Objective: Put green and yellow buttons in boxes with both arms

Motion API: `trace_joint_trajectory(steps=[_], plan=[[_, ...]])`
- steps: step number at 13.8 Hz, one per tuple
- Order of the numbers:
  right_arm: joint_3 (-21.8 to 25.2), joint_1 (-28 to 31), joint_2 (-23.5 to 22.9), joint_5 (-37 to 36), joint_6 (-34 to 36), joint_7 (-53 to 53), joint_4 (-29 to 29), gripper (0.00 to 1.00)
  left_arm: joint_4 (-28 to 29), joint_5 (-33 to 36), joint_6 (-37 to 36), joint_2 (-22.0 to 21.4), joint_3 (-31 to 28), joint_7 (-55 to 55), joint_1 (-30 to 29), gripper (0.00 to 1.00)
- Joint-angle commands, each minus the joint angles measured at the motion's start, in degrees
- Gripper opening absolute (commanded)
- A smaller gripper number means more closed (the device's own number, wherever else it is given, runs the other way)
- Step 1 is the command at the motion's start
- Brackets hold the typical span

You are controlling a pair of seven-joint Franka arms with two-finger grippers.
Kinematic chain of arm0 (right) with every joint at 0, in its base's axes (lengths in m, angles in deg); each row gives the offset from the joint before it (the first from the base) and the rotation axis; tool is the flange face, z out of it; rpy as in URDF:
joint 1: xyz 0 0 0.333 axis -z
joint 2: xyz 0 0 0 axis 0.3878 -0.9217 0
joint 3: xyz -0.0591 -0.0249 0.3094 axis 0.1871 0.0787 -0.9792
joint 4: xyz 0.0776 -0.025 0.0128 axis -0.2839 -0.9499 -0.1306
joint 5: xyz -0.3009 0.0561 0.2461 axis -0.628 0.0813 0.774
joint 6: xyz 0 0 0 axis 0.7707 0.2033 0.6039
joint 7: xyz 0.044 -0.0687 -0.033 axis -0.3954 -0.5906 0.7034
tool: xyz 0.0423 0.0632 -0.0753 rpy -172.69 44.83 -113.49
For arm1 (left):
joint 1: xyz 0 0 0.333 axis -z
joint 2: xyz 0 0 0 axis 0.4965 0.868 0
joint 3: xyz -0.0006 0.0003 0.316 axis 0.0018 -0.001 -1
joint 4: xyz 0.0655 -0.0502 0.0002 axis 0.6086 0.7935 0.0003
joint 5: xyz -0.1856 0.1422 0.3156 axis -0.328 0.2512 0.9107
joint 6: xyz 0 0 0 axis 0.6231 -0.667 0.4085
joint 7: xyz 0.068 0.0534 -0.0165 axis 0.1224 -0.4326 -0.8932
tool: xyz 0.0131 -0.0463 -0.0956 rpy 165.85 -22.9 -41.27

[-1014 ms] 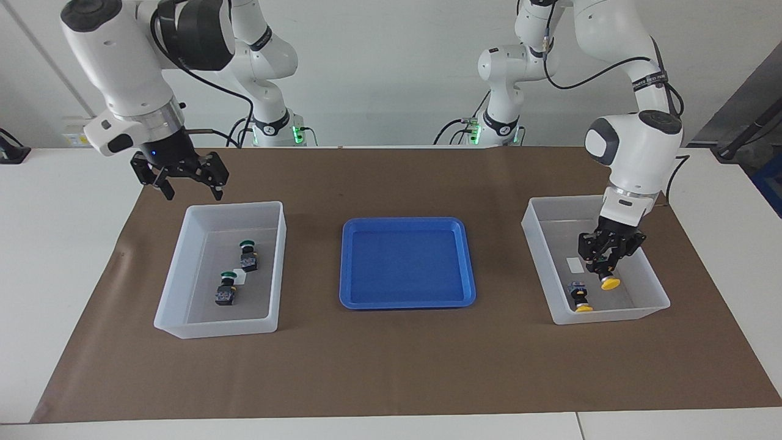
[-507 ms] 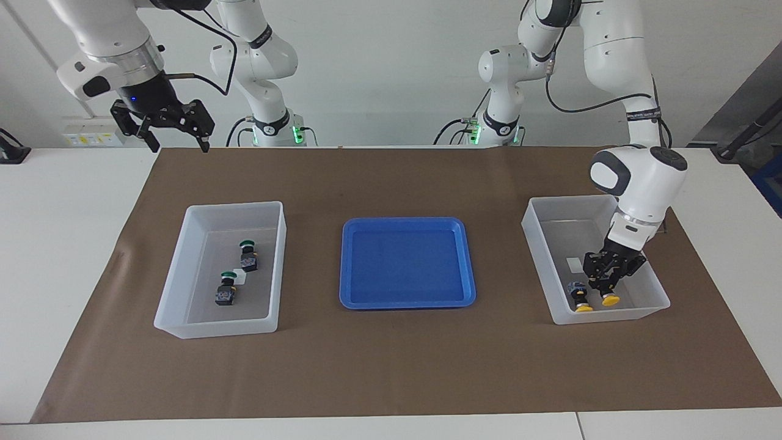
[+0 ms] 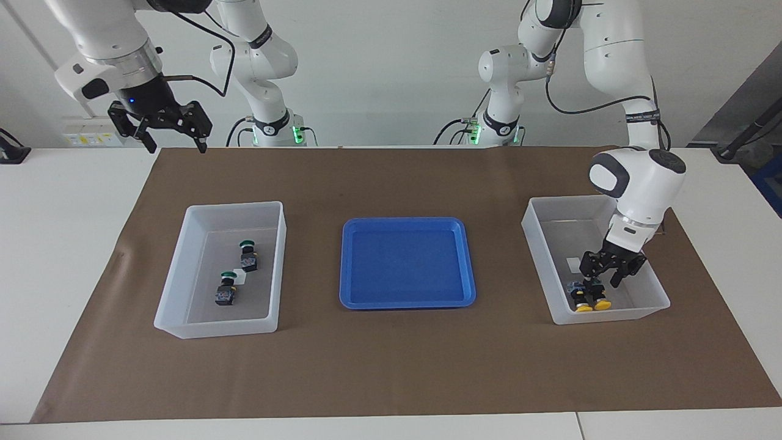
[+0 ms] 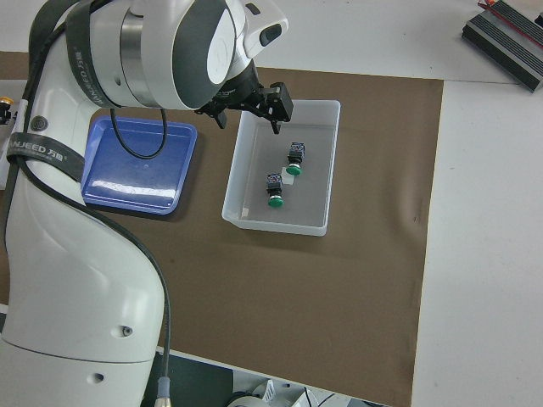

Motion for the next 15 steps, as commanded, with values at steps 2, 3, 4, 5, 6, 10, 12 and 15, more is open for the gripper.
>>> trace_joint_trajectory(steps=[2,3,4,5,6,10,12,15], plan=[[-0.3,0.7,1.1,-0.1,-0.3,0.8,-1.5,1.00,0.1,-0.6,-4.2,-4.4,0.0,1.2,0.6,1.00],[-0.3,0.7,1.1,-0.2,-0.3,0.9,-1.5,1.00,0.1,-0.6,-6.2,-6.0,0.0,1.2,0.6,1.00],[-0.3,0.7,1.1,-0.2,-0.3,1.0,-1.5,1.00,-0.1,-0.1,-9.0,-7.7,0.2,1.1,1.1,1.00],[-0.3,0.7,1.1,-0.2,-0.3,0.9,-1.5,1.00,-0.4,1.1,-11.6,-9.2,0.1,0.9,2.6,1.00],[-0.3,0.7,1.2,-0.2,-0.3,0.9,-1.5,1.00,-0.9,2.3,-14.2,-10.5,0.1,0.8,3.2,1.00],[-0.4,0.6,1.2,-0.2,-0.4,0.9,-1.7,1.00,-2.6,2.8,-22.9,-16.1,0.2,0.5,5.2,1.00],[-0.3,0.6,1.4,-0.2,-0.8,0.9,-1.9,1.00,-7.0,7.7,-29.3,-16.7,0.6,0.4,5.3,1.00],[-0.3,0.6,1.4,-0.2,-0.7,0.9,-1.9,1.00,-13.3,10.8,-35.8,-16.3,1.0,-2.4,6.2,1.00]])
